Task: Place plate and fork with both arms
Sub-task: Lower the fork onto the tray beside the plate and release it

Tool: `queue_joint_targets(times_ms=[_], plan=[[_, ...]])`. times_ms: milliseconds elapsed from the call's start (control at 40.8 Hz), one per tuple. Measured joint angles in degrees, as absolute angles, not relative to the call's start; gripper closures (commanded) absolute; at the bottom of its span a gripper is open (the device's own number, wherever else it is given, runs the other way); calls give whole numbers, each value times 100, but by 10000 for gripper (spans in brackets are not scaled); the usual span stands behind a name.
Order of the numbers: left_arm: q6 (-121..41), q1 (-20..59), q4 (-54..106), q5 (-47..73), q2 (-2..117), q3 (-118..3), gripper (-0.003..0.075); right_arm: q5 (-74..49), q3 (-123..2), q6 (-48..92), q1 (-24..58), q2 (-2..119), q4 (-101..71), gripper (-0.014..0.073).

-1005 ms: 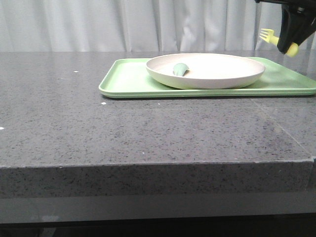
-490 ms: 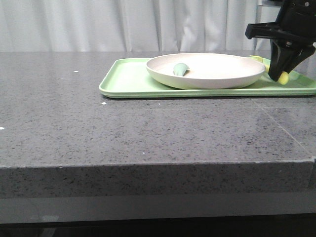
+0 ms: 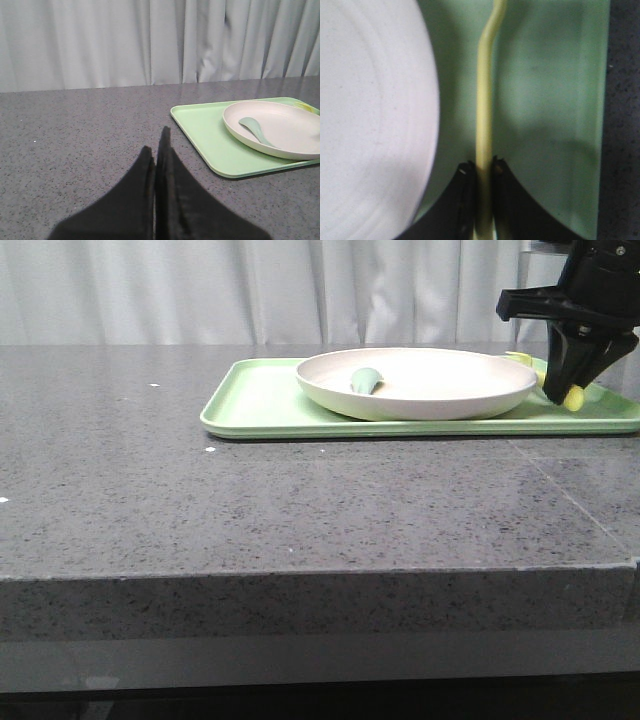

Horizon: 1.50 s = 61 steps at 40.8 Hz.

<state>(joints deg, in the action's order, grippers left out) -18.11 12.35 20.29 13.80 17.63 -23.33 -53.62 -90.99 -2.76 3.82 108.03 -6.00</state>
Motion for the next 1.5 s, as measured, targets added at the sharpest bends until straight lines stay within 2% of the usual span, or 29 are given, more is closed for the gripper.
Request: queue_joint_targets(times_ms=[1324,1422,1495], plan=[[-1811,1235,2029,1380,1763,-2333,738,-5610,-9099,-383,188,10803,-545,688],[-1811,1235,2029,1380,1763,-2333,738,-5610,-9099,-383,188,10803,-545,667],[-1811,1235,2029,1380,1763,-2333,738,-5610,-9099,-383,188,10803,-545,610]])
